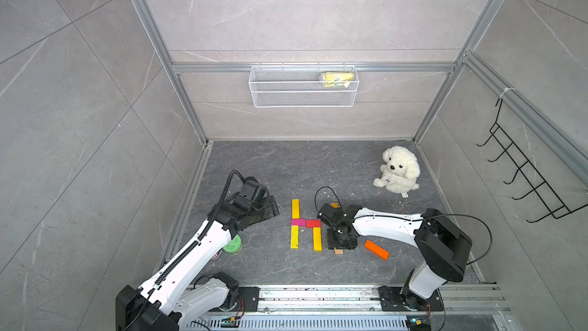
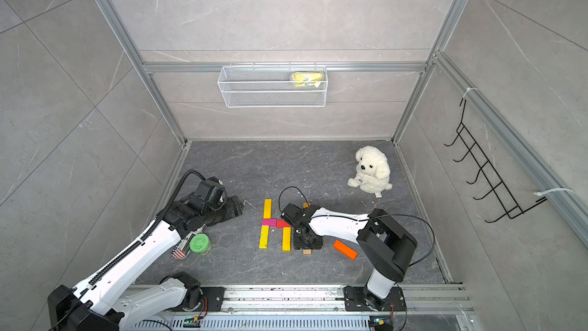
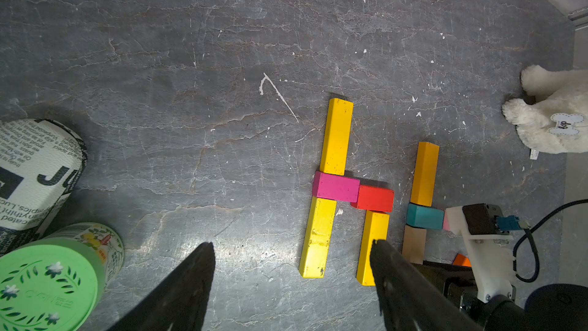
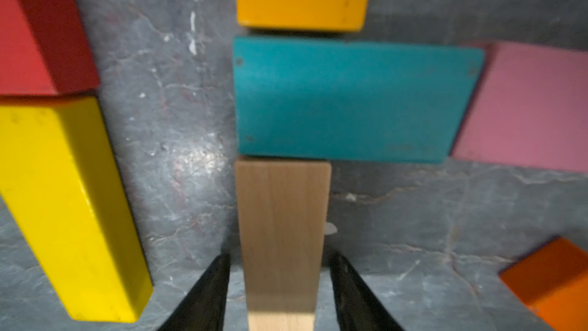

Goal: Assemble the letter h with building blocks
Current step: Assemble the building block at the center of the board.

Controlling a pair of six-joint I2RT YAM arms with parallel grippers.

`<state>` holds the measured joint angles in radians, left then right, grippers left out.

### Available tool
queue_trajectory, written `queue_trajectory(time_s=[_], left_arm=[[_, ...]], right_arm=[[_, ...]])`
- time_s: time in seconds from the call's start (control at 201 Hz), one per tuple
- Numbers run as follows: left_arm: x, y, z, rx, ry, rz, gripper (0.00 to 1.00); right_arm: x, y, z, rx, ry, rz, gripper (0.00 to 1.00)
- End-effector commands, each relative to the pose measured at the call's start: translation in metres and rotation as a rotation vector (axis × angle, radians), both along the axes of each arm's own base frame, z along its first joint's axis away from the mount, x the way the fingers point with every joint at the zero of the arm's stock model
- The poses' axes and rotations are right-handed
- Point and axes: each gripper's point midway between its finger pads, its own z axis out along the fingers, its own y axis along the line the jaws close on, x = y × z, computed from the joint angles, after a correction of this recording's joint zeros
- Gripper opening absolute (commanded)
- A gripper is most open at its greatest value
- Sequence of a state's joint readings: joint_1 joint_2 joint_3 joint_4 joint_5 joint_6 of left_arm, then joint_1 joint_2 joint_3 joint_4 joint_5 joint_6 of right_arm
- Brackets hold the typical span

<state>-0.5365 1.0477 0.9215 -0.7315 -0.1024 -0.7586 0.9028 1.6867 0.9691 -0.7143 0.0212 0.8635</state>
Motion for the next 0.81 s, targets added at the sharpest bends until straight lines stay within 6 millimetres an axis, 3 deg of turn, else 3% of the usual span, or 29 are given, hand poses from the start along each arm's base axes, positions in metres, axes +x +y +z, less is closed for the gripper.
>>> queue_trajectory(time_s=[0.0, 0.09, 0.164, 0.264, 0.348, 0.408, 0.508, 0.672, 0.801], left_arm=[[0.002, 0.001, 0.006, -0.009, -0.022, 0.008, 0.81], [0.002, 0.001, 0.007, -0.009, -0.021, 0.007, 0.81], [0.002, 0.001, 0.010, -0.011, -0.026, 0.007, 0.81], [0.003, 0.000, 0.015, -0.014, -0.033, 0.004, 0.81], [0.005, -0.001, 0.018, -0.017, -0.040, 0.002, 0.81], [0.006, -0.002, 0.019, -0.021, -0.042, -0.001, 0.81], [0.007, -0.003, 0.021, -0.025, -0.045, -0.002, 0.81], [0.007, -0.003, 0.021, -0.025, -0.044, -0.002, 0.81], [0.007, -0.002, 0.021, -0.018, -0.044, -0.002, 0.81]], right_arm=[[0.001, -0.004, 0.010, -0.009, -0.009, 0.008, 0.56], [0.002, -0.008, 0.021, -0.017, -0.028, 0.012, 0.56], [0.008, -0.017, 0.041, -0.027, -0.096, 0.011, 0.59], [0.012, -0.036, 0.066, -0.023, -0.183, 0.011, 0.71], [0.012, -0.057, 0.072, -0.025, -0.202, 0.004, 0.87], [0.012, -0.077, 0.067, -0.042, -0.182, -0.024, 0.94], [0.010, -0.101, 0.048, -0.009, -0.116, -0.096, 0.94], [0.009, -0.114, 0.021, 0.047, -0.046, -0.175, 0.95], [0.003, -0.114, 0.009, 0.098, -0.017, -0.200, 0.91]])
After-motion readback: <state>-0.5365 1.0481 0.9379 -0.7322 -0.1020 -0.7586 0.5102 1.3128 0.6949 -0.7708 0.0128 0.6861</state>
